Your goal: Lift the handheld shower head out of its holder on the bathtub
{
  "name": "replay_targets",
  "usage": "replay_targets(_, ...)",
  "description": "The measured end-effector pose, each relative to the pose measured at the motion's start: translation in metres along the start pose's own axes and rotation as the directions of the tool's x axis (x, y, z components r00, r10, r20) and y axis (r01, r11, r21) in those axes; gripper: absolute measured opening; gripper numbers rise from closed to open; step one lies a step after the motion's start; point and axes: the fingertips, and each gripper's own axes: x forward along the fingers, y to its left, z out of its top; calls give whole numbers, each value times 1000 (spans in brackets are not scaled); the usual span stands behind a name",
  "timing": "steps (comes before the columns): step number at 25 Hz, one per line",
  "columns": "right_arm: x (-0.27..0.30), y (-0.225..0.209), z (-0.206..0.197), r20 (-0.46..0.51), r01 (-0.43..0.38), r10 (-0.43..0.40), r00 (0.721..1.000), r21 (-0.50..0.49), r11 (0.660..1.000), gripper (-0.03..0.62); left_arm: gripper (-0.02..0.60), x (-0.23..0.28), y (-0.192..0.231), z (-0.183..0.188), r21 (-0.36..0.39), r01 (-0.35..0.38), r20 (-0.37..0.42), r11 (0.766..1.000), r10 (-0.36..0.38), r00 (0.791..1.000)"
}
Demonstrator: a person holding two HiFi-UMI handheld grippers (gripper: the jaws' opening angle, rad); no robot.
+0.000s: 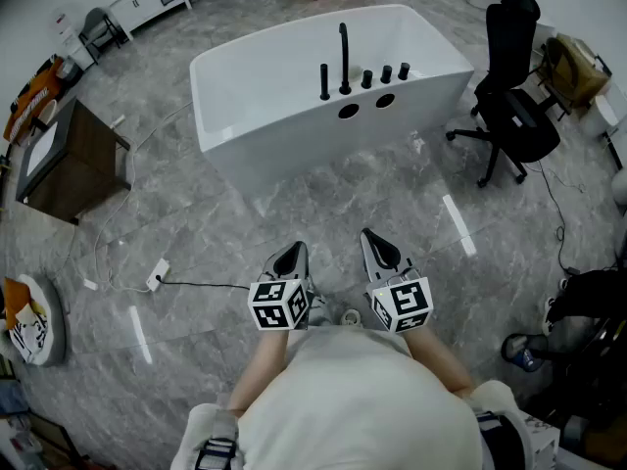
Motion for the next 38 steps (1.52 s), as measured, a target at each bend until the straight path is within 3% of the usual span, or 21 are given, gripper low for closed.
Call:
replay_targets(11, -20, 14, -5, -3, -41, 41, 999, 0, 999, 20, 20, -16, -11, -2, 38, 17, 5, 999, -17, 1000)
replay_targets(23, -17, 5, -25, -47, -64, 68, 997, 79, 995, 20, 20, -11, -3, -21, -15, 8, -46, 1000, -8, 999)
replay_targets(38, 103, -32, 21, -4, -47, 48, 999, 83, 995, 20, 20, 81, 52, 78, 26, 73, 8, 997, -73, 997)
